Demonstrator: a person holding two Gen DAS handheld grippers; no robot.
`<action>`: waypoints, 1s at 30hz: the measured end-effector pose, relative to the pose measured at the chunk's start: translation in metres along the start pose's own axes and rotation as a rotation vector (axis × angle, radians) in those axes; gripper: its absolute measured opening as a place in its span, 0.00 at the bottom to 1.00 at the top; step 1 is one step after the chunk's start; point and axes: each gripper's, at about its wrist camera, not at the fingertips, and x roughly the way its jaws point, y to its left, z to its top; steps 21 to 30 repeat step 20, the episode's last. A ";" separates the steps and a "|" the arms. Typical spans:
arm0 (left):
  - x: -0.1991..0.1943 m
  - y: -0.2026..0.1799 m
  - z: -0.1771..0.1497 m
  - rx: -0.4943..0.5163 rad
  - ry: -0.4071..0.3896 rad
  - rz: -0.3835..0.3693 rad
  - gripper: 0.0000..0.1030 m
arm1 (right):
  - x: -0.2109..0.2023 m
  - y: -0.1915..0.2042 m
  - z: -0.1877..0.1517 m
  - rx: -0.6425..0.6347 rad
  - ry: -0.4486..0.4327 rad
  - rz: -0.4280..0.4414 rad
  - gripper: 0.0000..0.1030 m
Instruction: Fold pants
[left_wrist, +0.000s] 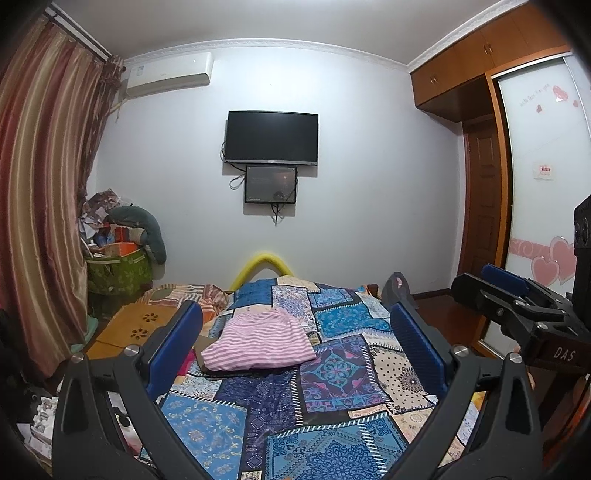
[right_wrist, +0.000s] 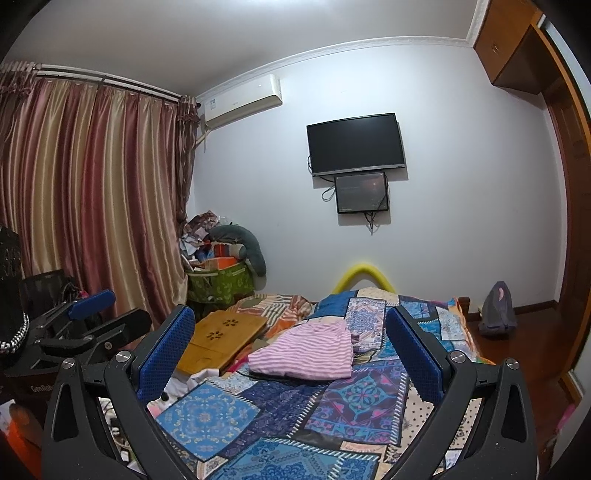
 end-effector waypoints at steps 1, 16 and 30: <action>0.000 -0.001 0.000 0.002 0.000 0.002 1.00 | 0.000 0.000 0.000 0.000 -0.002 -0.001 1.00; -0.005 0.000 0.003 -0.015 -0.012 -0.009 1.00 | -0.001 0.002 0.000 -0.005 -0.011 -0.012 1.00; -0.005 0.001 0.004 -0.022 -0.010 -0.006 1.00 | 0.000 0.005 0.001 -0.011 -0.010 -0.010 1.00</action>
